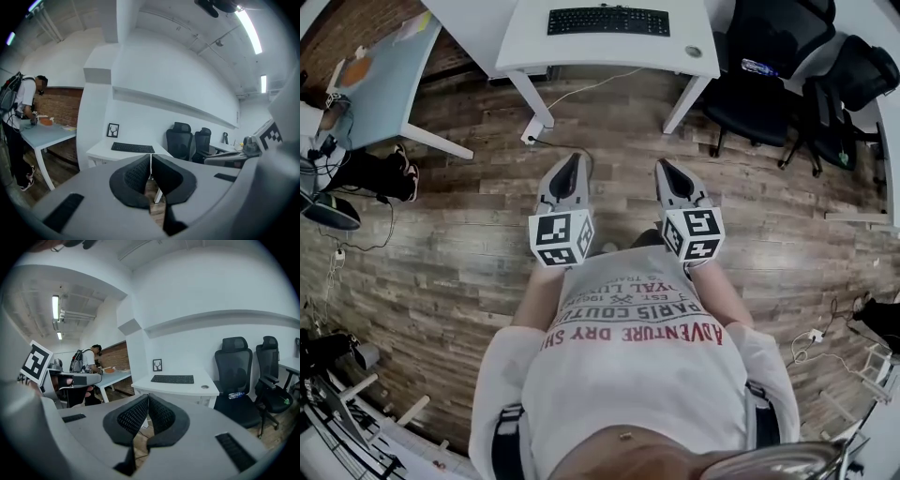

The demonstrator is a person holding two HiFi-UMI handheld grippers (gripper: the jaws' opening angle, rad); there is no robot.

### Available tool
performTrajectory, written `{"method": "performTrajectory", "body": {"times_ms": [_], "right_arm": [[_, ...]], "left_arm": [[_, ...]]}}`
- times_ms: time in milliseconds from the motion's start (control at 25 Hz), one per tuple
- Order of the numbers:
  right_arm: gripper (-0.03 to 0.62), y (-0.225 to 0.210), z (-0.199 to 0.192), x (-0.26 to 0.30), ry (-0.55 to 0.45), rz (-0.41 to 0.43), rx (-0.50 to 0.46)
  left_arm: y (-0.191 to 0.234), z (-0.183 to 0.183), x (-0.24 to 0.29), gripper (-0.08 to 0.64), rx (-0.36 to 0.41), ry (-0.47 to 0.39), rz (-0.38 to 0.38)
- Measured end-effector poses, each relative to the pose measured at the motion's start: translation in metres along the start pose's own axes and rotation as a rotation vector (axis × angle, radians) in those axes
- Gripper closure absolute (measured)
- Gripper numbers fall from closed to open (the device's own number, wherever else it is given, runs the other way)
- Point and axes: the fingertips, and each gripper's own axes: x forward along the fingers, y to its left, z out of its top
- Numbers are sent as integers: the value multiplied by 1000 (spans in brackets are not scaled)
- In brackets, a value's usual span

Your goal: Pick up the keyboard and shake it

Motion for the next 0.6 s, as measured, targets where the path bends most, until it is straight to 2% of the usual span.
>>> {"method": "performTrajectory", "body": {"times_ms": [240,440,600], "right_arm": [[568,-20,8,52,6,-3,-5],[568,-49,23,111,-10,54,-17],[568,-88,51,163,-14,108,-21]], "left_arm": [[25,0,42,531,-13,26,20],[49,11,93,531,6,25,84],[58,30,148,529,5,25,135]]}}
